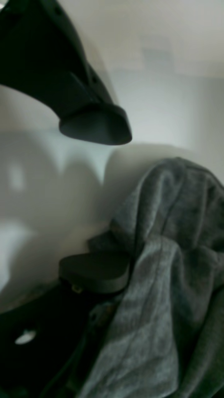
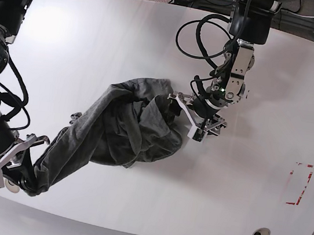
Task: Layout the t-shirt on the table in an organized manner, then fold the t-shirt properly
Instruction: 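Lower the left gripper onto the shirt bundle and grasp its edge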
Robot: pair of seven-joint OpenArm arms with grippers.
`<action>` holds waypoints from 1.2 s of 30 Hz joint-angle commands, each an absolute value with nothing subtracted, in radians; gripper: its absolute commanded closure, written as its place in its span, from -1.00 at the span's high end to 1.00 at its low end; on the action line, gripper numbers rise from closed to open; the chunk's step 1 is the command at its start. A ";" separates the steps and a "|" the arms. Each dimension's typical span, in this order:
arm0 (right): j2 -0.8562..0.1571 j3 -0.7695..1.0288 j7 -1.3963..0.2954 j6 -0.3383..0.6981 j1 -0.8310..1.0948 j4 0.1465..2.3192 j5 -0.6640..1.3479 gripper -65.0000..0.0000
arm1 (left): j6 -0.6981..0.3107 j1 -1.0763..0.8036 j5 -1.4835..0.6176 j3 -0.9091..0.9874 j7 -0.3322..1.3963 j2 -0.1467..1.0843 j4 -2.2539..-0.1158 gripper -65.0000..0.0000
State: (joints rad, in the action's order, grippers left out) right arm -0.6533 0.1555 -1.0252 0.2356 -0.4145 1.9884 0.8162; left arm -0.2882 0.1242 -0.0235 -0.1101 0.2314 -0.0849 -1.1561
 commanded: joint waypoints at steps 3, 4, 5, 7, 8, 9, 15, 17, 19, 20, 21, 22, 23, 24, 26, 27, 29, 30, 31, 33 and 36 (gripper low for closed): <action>-0.670 0.165 -0.992 0.234 -0.440 2.000 0.820 -1.00 | -0.294 0.166 -0.064 -0.137 0.220 -0.093 -1.133 0.54; -0.670 0.165 -0.992 0.234 -0.440 2.000 0.820 -1.00 | -0.294 0.171 -0.073 -0.142 0.220 -0.093 -1.130 0.54; -0.670 0.165 -0.992 0.234 -0.440 2.000 0.820 -1.00 | -0.294 0.173 -0.077 -0.145 0.220 -0.093 -1.125 0.54; -0.670 0.165 -0.992 0.234 -0.440 2.000 0.820 -1.00 | -0.294 0.182 -0.096 -0.153 0.220 -0.091 -1.116 0.54; -0.670 0.165 -0.992 0.234 -0.440 2.000 0.820 -1.00 | -0.294 0.183 -0.104 -0.157 0.220 -0.091 -1.116 0.54; -0.670 0.165 -0.992 0.234 -0.440 1.998 0.820 -1.00 | -0.294 0.183 -0.114 -0.162 0.220 -0.091 -1.118 0.54; -0.670 0.165 -0.992 0.234 -0.440 1.998 0.820 -1.00 | -0.294 0.183 -0.170 -0.177 0.220 -0.088 -1.122 0.54; -0.667 0.165 -0.992 0.234 -0.440 1.998 0.820 -1.00 | -0.306 0.183 -0.179 -0.182 0.220 -0.079 -1.122 0.54; -0.656 0.165 -0.992 0.234 -0.440 1.998 0.819 -1.00 | -0.341 0.183 -0.179 -0.182 0.220 -0.076 -1.122 0.54; -0.653 0.163 -0.992 0.234 -0.440 1.998 0.817 -0.99 | -0.364 0.183 -0.179 -0.180 0.220 -0.076 -1.122 0.53; -0.651 0.163 -0.992 0.234 -0.440 1.998 0.817 -0.99 | -0.378 0.183 -0.179 -0.180 0.220 -0.077 -1.122 0.53; -0.651 0.163 -0.992 0.234 -0.440 1.998 0.817 -0.99 | -0.395 0.183 -0.179 -0.179 0.220 -0.077 -1.122 0.53; -0.650 0.163 -0.992 0.234 -0.438 1.998 0.817 -0.99 | -0.404 0.183 -0.179 -0.177 0.220 -0.079 -1.122 0.53; -0.650 0.163 -0.992 0.234 -0.438 1.998 0.817 -0.99 | -0.407 0.183 -0.179 -0.177 0.220 -0.079 -1.122 0.53; -0.650 0.163 -0.992 0.234 -0.433 1.997 0.816 -0.99 | -0.409 0.182 -0.179 -0.177 0.220 -0.079 -1.122 0.53; -0.650 0.163 -0.992 0.234 -0.426 1.997 0.816 -0.99 | -0.409 0.182 -0.180 -0.177 0.220 -0.081 -1.122 0.53; -0.650 0.163 -0.992 0.234 -0.423 1.997 0.816 -0.99 | -0.412 0.180 -0.182 -0.176 0.220 -0.081 -1.122 0.53; -0.650 0.163 -0.992 0.234 -0.421 1.997 0.816 -0.99 | -0.414 0.180 -0.188 -0.176 0.220 -0.081 -1.122 0.53; -0.650 0.163 -0.992 0.234 -0.421 1.997 0.816 -0.99 | -0.414 0.180 -0.196 -0.176 0.220 -0.081 -1.122 0.53; -0.650 0.163 -0.992 0.234 -0.420 1.997 0.816 -0.99 | -0.414 0.180 -0.220 -0.176 0.220 -0.081 -1.122 0.53; -0.648 0.163 -0.992 0.234 -0.420 1.997 0.817 -0.99 | -0.414 0.182 -0.259 -0.180 0.222 -0.076 -1.116 0.53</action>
State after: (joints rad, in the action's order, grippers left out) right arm -0.6300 0.1555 -1.0260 0.2356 -0.3923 1.9873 0.8127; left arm -0.4023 0.1604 -0.2237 -0.1772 0.2436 -0.0738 -1.1046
